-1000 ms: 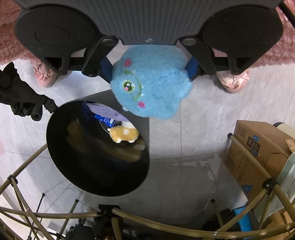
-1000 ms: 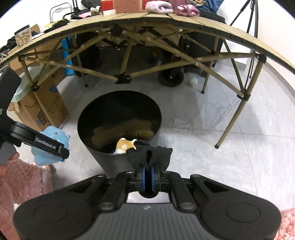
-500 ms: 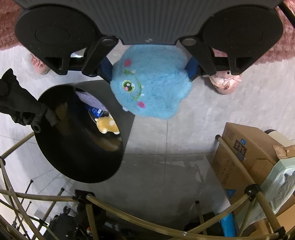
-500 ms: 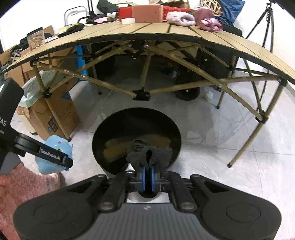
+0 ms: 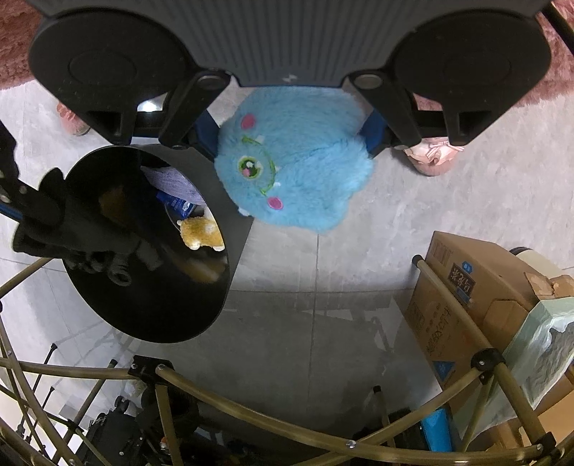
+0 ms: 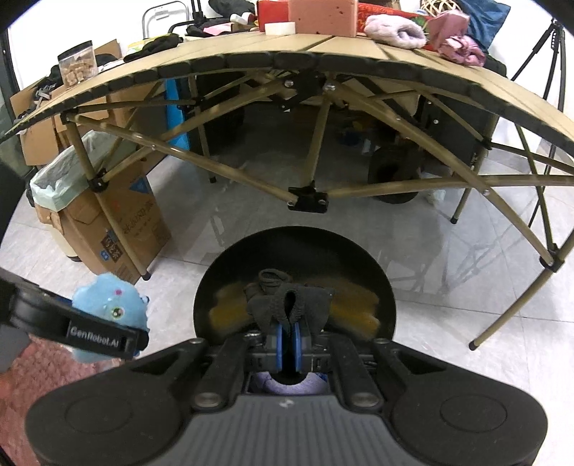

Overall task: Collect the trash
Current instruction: 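Lower the black glove into the bin and open the right gripper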

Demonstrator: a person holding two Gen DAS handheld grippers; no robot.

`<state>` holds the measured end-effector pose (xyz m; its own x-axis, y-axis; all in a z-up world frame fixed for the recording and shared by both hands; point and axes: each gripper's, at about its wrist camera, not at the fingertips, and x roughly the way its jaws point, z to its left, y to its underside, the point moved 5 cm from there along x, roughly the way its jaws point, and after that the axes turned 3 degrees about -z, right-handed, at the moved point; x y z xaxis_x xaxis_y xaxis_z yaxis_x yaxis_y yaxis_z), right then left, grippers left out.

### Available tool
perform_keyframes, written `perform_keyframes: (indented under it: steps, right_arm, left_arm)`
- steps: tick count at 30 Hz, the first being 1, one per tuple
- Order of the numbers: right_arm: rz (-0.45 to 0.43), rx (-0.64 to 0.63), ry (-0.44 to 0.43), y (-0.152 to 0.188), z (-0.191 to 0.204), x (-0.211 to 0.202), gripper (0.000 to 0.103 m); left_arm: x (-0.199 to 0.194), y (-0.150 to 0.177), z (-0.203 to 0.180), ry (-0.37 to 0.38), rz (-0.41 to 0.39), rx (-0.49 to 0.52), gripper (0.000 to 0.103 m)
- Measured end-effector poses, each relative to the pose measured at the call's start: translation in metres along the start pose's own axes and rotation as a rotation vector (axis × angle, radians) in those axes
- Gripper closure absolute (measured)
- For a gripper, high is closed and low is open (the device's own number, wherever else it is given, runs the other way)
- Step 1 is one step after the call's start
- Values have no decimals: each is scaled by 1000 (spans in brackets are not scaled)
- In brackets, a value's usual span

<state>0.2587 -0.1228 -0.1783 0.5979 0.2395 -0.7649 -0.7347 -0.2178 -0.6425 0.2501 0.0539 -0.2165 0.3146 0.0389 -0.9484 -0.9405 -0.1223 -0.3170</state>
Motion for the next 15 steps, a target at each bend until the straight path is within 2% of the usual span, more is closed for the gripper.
perform_keyframes:
  steps: [15]
  right_arm:
    - [61, 3, -21, -8, 17, 38, 97]
  left_arm:
    - [0, -5, 8, -2, 9, -17, 25]
